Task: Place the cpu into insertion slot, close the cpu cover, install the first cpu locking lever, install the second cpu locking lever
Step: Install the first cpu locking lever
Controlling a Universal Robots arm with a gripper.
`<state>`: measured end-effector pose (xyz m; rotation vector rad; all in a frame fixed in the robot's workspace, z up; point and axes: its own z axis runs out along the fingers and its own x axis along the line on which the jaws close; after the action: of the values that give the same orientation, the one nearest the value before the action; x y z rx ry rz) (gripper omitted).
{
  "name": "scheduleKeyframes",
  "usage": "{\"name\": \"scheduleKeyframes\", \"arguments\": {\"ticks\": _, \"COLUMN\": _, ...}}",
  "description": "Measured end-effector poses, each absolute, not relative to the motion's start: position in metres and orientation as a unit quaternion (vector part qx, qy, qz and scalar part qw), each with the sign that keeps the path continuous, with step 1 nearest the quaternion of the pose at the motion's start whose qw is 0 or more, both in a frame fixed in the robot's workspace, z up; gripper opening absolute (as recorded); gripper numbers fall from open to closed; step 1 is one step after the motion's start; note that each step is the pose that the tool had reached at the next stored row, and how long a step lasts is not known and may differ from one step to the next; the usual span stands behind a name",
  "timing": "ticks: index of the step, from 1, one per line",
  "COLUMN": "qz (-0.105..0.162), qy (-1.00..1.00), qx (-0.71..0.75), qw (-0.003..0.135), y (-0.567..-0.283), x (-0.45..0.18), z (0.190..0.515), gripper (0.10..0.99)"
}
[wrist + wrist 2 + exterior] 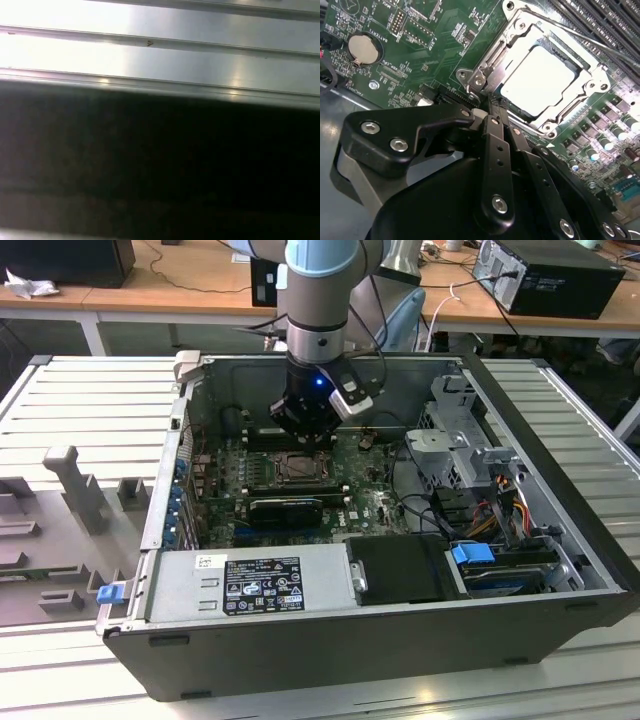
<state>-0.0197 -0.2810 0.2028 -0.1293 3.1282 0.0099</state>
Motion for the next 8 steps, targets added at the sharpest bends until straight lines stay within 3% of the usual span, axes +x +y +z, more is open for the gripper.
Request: {"name": "scheduleKeyframes", "arguments": {"ticks": 8, "qz": 0.011, "qy": 0.999, "qx": -0.041, "qw": 0.006, "y": -0.2809, "x": -0.0186, "z": 0.201, "gripper": 0.106}}
